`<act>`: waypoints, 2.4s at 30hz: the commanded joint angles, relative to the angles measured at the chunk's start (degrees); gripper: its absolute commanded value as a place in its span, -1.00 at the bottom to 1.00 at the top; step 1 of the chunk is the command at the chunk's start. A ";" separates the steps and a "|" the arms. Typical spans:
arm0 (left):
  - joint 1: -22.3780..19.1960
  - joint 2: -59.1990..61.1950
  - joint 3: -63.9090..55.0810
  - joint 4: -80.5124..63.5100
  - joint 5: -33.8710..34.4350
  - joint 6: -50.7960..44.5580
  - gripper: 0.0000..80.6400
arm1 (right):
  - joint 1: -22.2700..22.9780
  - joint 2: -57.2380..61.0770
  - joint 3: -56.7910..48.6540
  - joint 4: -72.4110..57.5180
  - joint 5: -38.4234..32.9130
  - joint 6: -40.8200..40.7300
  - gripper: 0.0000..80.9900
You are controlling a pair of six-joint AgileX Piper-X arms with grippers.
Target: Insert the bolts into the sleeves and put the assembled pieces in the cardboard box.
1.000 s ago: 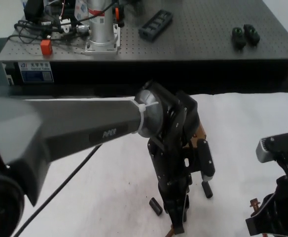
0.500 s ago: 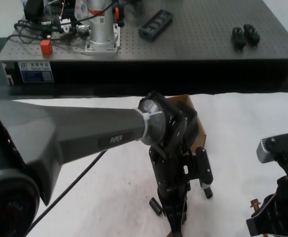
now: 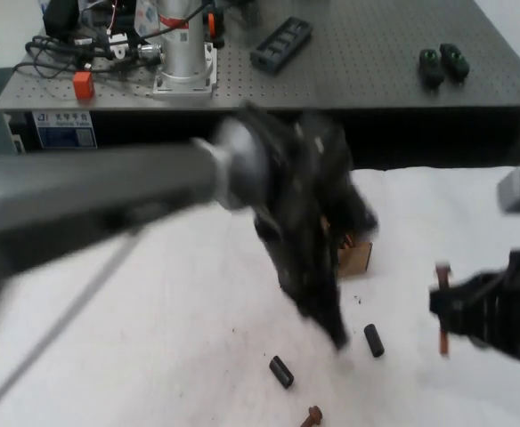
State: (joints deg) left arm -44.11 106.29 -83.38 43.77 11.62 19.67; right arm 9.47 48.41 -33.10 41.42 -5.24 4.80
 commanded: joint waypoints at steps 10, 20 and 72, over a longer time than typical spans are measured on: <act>1.88 -33.37 36.65 -38.94 16.26 -28.12 -0.98 | 8.82 -2.24 4.90 -55.10 -15.08 28.66 -0.96; 1.88 -42.15 44.11 -47.79 21.53 -30.42 -0.98 | 15.36 4.88 4.69 -60.25 -13.21 29.12 -0.96; 8.97 -9.20 18.54 -48.86 -4.40 -40.70 -0.98 | -5.74 -11.27 4.98 -39.08 -16.79 25.35 0.15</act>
State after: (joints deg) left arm -35.82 91.71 -58.32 -8.53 7.52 -20.61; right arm 9.57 41.54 -27.93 -5.54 -22.48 32.94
